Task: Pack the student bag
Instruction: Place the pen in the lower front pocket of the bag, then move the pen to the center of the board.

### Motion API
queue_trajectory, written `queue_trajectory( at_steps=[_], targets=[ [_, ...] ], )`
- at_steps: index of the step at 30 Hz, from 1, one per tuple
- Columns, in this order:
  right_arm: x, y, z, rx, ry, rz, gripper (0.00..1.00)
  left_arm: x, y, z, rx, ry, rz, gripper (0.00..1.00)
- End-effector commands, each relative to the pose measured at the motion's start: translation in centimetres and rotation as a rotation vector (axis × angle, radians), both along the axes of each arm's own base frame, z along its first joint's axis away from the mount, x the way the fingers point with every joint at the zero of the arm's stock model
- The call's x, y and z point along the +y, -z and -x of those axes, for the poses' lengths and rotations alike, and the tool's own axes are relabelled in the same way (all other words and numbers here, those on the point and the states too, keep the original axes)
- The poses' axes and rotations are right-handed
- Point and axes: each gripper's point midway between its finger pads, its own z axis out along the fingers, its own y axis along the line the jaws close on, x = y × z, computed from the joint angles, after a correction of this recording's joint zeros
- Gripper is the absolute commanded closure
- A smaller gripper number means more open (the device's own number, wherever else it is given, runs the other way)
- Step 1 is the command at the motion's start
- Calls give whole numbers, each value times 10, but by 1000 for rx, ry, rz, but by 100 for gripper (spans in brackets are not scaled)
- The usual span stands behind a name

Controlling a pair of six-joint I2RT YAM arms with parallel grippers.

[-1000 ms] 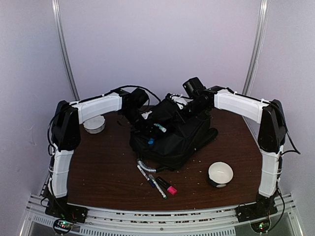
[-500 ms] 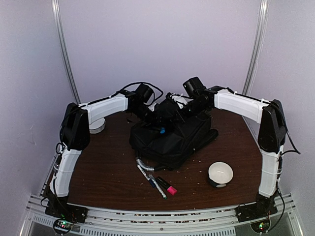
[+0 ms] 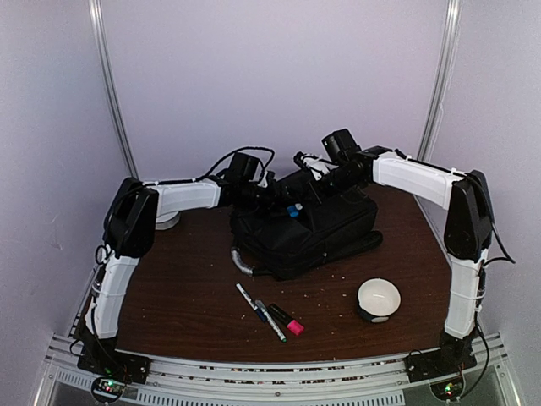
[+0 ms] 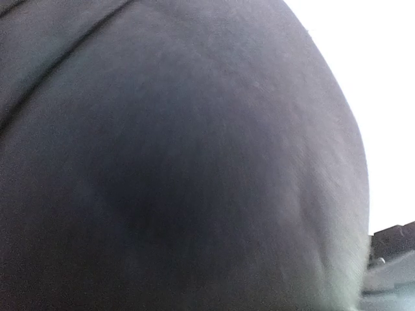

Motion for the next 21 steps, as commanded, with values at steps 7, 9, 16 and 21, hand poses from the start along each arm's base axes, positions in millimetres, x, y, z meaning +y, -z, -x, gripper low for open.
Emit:
queue_trajectory(
  at_steps=[7, 9, 16, 21],
  targets=[
    [27, -16, 26, 27, -119, -80, 100, 29, -104, 35, -221, 1, 124, 29],
    [29, -14, 27, 41, -125, -89, 100, 32, -96, 44, -195, 14, 101, 29],
    [30, -7, 31, 57, -151, -81, 100, 51, -83, 84, -244, 80, -95, 31],
    [31, 2, 34, 81, -165, -79, 100, 87, -58, 122, -340, 159, -439, 34]
  ],
)
